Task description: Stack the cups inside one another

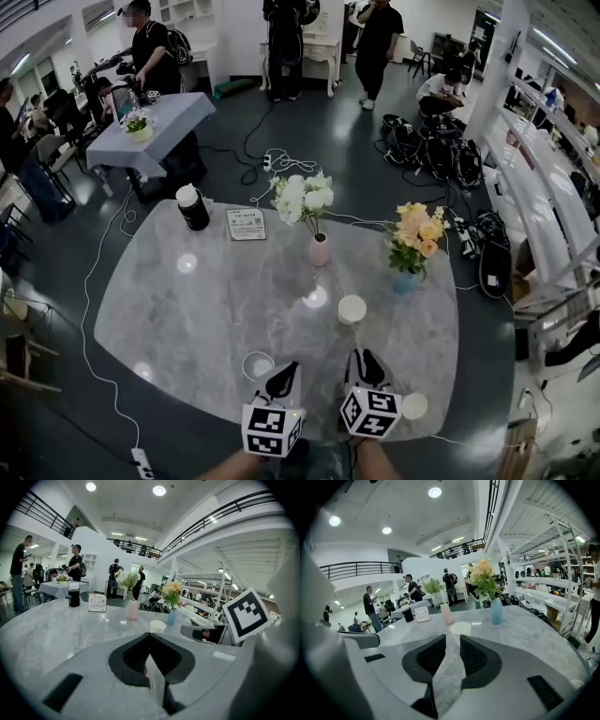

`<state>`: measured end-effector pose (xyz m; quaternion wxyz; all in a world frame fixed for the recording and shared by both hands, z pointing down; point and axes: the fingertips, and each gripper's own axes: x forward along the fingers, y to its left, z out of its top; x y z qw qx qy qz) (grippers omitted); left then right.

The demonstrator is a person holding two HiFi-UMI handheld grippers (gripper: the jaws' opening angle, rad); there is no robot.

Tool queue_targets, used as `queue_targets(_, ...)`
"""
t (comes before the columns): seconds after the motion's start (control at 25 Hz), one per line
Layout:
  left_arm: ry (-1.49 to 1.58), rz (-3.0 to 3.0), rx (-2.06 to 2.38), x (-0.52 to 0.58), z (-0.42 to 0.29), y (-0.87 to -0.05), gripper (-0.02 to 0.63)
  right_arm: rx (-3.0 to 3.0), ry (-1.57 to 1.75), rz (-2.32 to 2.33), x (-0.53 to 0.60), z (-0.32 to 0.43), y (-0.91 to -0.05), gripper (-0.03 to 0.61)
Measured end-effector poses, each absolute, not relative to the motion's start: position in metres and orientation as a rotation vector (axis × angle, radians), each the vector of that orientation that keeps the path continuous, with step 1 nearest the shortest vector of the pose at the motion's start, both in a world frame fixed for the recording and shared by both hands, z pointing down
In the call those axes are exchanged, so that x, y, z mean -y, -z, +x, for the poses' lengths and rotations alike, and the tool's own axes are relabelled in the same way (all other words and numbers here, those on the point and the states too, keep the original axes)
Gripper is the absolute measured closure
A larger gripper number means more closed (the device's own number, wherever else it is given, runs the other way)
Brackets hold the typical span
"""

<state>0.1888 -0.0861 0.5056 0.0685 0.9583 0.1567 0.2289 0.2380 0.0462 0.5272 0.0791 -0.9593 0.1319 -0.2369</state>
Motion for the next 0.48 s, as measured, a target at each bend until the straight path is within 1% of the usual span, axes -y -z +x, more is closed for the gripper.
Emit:
queue_targets(0.12,-0.717,2.867,-0.481,0.079,0.194,-0.516,0.617,-0.396,0.725,-2.859,-0.046,0.248,-0.539,0.514)
queue_targets(0.48,-0.809,2.845,-0.568,0.050,0.199,-0.550,0.617,-0.424,0.747,-2.850,-0.042,0.282,-0.566,0.457)
